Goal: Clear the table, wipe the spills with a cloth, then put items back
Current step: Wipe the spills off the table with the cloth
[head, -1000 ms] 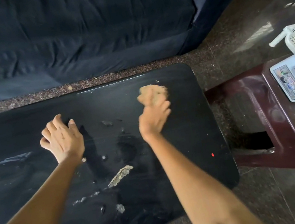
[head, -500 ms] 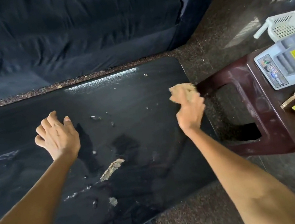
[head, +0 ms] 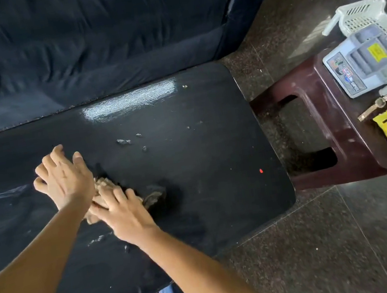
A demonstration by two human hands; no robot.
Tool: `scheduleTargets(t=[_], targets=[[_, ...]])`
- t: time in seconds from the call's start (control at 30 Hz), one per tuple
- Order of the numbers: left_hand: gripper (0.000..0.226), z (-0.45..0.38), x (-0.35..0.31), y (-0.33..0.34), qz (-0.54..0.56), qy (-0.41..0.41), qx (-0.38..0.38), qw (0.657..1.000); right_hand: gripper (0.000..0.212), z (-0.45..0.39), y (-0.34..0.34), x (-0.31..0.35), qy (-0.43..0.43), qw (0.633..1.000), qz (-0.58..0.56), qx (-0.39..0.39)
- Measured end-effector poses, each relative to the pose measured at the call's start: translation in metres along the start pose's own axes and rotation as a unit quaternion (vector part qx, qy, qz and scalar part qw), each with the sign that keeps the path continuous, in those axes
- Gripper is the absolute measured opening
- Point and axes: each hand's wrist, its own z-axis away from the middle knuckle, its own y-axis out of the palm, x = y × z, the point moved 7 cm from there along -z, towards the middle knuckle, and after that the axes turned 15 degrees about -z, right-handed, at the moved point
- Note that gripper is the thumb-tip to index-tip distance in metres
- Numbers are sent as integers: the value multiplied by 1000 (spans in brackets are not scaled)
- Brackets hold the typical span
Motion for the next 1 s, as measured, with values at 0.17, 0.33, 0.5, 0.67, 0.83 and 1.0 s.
scheduleTargets(t=[0.17, 0.33, 0.5, 0.67, 0.83, 1.0], targets=[[43, 8, 3, 2, -1, 15, 13, 1000, 72, 26, -47, -93, 9, 999, -29, -34], [43, 19, 15, 9, 13, 31, 24, 999, 71, 105, -108, -224, 342, 919, 15, -195], [43, 29, 31, 10, 13, 53, 29, 998, 73, 109, -102, -215, 530, 796, -32, -291], [43, 29, 59, 7, 3, 46, 31, 998, 72, 51, -44, -82, 401, 876, -50, -262], [43, 50, 54, 9, -2, 65, 33, 997, 73, 50, 15, 24, 157, 981, -52, -104], [43, 73, 34, 13, 7, 54, 28, 998, 75, 97, -27, -55, 28, 996, 9, -81]])
